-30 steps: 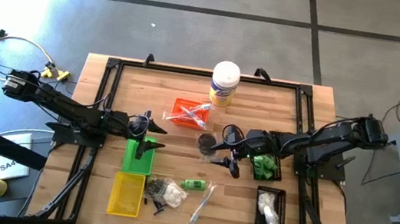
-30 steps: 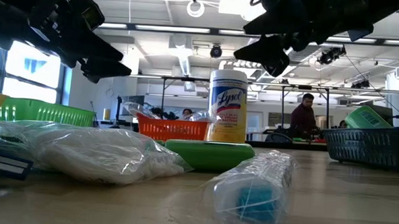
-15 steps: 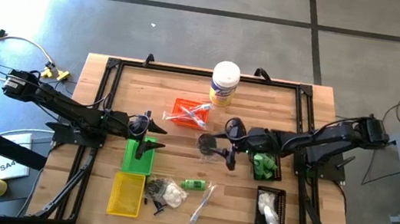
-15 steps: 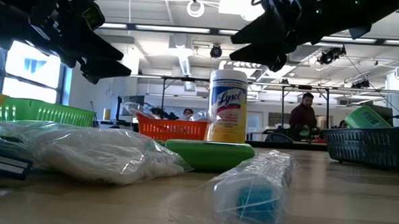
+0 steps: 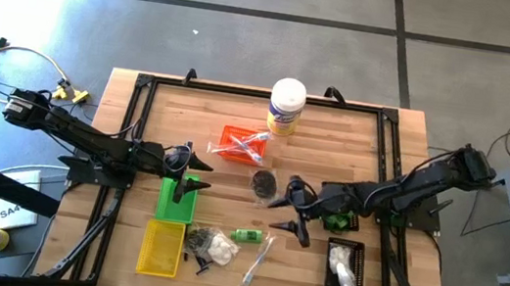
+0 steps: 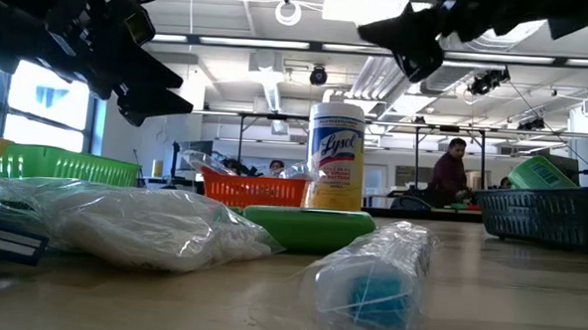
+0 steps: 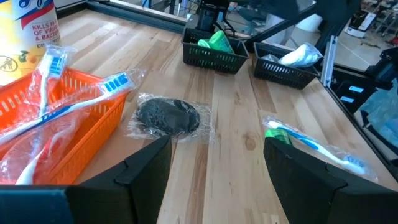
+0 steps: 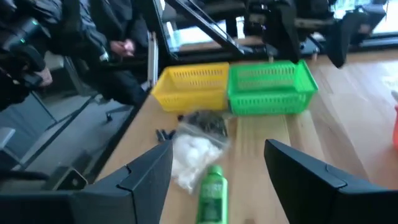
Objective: Pick & Place Travel size toiletries
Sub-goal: Put the green shampoo into the top black bin
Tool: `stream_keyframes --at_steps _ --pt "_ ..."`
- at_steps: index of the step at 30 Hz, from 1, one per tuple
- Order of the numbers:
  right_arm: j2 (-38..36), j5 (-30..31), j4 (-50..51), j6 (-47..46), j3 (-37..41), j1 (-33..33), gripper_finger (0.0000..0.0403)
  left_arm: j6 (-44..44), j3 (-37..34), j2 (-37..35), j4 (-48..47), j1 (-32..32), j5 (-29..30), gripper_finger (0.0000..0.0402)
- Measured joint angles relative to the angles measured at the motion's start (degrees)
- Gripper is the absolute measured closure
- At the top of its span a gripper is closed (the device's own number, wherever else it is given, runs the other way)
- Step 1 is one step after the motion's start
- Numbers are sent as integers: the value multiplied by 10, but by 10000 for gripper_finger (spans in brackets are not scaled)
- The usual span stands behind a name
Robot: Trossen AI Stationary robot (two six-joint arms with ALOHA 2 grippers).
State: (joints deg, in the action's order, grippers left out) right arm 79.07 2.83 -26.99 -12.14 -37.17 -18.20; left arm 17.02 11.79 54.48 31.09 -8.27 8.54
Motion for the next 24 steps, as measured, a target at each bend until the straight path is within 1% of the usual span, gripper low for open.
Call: stream_keyframes --at_steps 6,10,12,16,20,24 --pt "1 7 -55 0 0 -37 156 -2 0 0 0 0 0 153" --pt "29 49 -76 -8 0 -58 156 0 0 0 0 0 1 153" --pt "56 60 -93 -16 0 -66 156 0 0 0 -1 0 1 153" --pt "117 62 -132 -26 -2 -77 156 0 0 0 -18 0 1 153" --pt "171 59 -134 -43 -30 -77 156 0 0 0 -29 0 1 153" --pt "224 60 -131 -33 -64 -77 156 0 0 0 -26 0 1 153"
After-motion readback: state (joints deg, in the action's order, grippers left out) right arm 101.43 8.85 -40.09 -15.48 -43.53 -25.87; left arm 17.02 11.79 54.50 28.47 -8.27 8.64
